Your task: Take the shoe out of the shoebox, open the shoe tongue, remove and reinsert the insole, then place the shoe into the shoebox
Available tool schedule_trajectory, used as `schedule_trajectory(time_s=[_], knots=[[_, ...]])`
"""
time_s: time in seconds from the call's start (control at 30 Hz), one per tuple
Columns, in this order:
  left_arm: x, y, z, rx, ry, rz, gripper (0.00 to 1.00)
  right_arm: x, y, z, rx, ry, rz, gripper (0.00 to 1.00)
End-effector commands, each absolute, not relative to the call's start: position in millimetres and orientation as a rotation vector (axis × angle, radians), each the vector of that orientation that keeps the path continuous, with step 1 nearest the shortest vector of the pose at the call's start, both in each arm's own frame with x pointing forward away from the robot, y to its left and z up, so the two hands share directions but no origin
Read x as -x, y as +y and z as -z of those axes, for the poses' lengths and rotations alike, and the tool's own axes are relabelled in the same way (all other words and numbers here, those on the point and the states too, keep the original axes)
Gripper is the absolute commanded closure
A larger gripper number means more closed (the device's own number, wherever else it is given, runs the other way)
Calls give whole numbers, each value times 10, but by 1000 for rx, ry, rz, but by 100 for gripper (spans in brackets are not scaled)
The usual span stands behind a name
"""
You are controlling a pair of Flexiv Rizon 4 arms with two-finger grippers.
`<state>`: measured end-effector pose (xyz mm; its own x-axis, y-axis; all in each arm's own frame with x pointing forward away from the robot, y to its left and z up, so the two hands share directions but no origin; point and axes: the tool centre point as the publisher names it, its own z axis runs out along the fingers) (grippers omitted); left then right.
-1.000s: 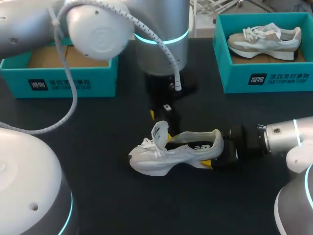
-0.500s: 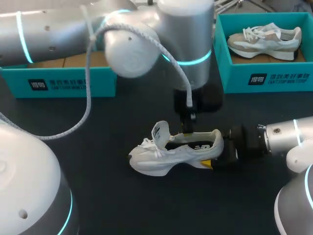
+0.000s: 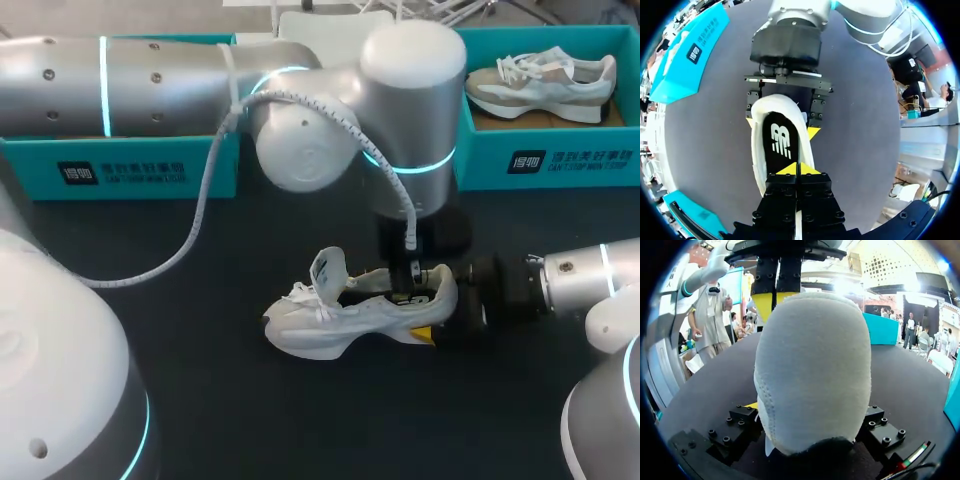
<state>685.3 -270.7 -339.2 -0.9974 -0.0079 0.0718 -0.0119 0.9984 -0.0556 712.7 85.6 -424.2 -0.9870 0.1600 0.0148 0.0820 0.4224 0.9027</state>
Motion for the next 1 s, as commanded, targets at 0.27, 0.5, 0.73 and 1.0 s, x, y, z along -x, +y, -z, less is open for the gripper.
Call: schedule_trajectory(time_s=[0.27,0.5,0.73,1.0], knots=[[-6846,-2640,3659,12,-3027,-79,100,-7125,886,4296,-224,2587,-1630,100],[-6837,-2621,3750,27,-3000,-73,100,-7125,886,4296,-224,2587,-1630,100],[-6845,-2563,3836,51,-2991,-84,100,-7125,886,4296,-224,2587,-1630,100],[-6845,-2506,3866,85,-2946,-113,100,-7125,886,4296,-224,2587,-1630,100]])
